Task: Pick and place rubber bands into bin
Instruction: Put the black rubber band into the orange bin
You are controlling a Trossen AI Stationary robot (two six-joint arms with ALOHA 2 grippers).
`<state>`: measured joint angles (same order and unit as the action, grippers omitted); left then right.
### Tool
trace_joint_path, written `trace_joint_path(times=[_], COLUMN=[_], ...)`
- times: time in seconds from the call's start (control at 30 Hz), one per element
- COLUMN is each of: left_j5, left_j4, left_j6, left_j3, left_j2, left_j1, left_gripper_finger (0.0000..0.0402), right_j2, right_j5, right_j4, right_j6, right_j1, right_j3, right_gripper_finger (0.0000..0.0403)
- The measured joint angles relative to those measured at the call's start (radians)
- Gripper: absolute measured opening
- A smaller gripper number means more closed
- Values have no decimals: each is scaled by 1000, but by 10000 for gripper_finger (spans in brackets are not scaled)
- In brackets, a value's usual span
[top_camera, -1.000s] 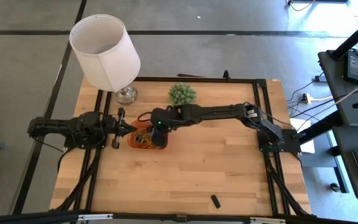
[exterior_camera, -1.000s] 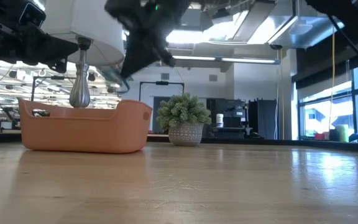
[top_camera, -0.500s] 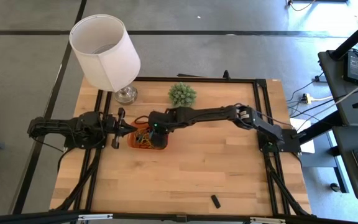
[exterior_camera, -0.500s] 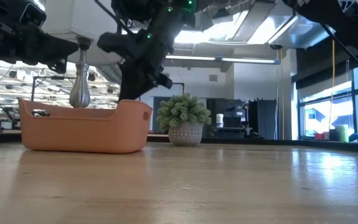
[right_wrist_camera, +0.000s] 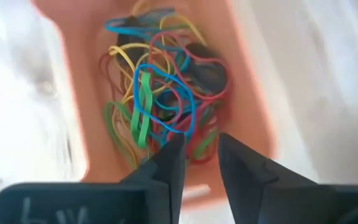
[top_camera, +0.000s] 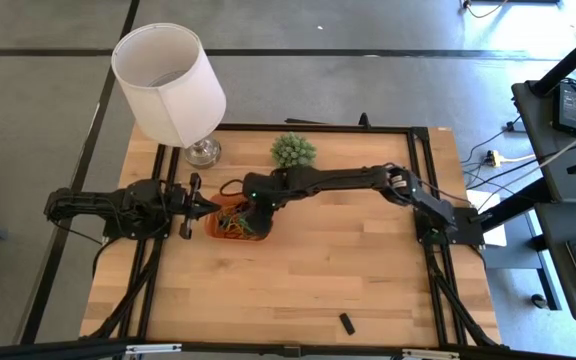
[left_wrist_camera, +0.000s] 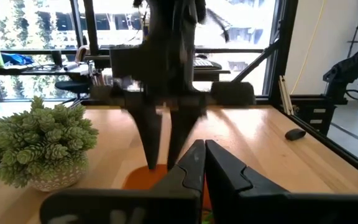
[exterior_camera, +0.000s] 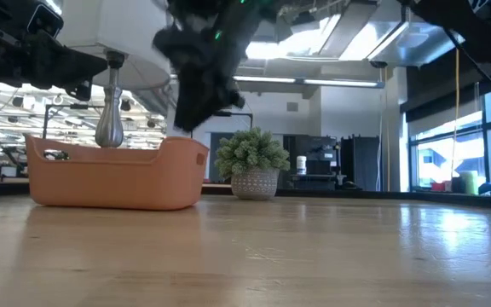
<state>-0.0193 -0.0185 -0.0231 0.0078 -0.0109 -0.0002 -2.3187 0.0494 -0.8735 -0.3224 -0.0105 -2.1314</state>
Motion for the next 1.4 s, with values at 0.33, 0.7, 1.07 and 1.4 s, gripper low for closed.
trace_joint_path(times=[0.33,0.7,1.07,1.4], left_j5=[0,0,0,0], left_j4=[0,-7,-8,-8], left_j6=[0,0,0,0], left_j3=[0,0,0,0], left_j2=[0,0,0,0], left_j1=[0,0,0,0], left_gripper_finger=[4,4,6,7], right_j2=[188,532,732,733], right_j5=[180,239,245,245], right_j4=[-57,123,128,365], right_j6=[118,-189,-561,-548], right_j1=[129,378,692,900], right_j3=[22,538,859,1105], right_gripper_finger=[39,23,27,73])
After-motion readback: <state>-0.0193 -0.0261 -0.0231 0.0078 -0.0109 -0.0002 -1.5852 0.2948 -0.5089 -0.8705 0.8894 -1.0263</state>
